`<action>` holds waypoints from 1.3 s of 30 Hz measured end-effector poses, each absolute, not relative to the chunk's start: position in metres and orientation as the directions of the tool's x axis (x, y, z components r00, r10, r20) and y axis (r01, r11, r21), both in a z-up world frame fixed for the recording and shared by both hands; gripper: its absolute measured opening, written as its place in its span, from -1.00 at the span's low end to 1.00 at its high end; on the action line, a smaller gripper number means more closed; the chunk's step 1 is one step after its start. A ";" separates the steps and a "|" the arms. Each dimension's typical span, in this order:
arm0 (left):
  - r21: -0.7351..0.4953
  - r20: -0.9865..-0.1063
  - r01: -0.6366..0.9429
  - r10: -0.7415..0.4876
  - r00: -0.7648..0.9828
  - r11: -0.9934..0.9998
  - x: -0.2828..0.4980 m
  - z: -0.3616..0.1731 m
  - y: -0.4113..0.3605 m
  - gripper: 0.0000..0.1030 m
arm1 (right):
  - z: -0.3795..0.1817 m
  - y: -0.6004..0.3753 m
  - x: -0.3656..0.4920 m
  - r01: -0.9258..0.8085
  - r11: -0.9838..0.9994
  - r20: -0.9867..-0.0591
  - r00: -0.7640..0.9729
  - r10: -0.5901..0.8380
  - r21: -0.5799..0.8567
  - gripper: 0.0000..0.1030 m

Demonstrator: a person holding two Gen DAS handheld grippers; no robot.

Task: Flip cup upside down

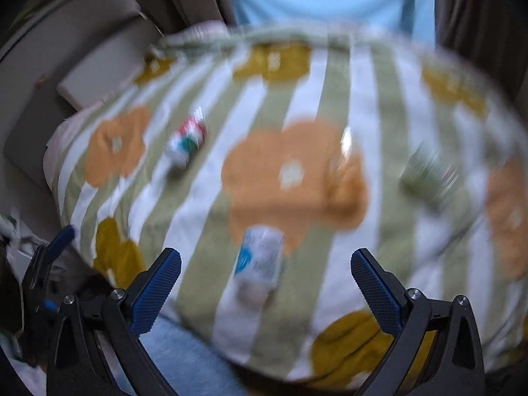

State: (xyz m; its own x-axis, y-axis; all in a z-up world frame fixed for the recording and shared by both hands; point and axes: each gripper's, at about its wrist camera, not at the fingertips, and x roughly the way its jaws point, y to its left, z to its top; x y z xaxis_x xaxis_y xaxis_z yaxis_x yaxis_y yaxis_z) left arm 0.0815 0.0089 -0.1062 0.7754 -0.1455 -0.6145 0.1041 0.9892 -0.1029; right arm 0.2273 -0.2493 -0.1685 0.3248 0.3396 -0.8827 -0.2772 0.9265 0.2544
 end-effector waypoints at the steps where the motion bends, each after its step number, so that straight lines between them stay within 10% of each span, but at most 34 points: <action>1: -0.105 -0.614 0.098 -0.142 0.777 0.990 0.080 -0.108 0.015 0.99 | -0.183 -0.247 0.236 -0.256 0.925 -0.896 0.275 0.347 0.280 1.00; 14: -0.156 -0.650 0.062 -0.150 0.745 0.986 0.083 -0.134 0.061 0.99 | -0.292 -0.198 0.297 -0.206 0.949 -0.970 -0.066 0.232 0.241 0.87; 28: -0.179 -0.659 0.066 -0.169 0.733 0.982 0.090 -0.139 0.066 0.99 | -0.322 -0.186 0.322 -0.239 0.948 -0.961 -0.228 0.156 0.211 0.14; 39: -0.209 -0.658 0.075 -0.197 0.727 0.975 0.094 -0.144 0.064 0.99 | -0.253 -0.214 0.280 -0.245 0.924 -0.847 0.381 0.370 0.294 0.13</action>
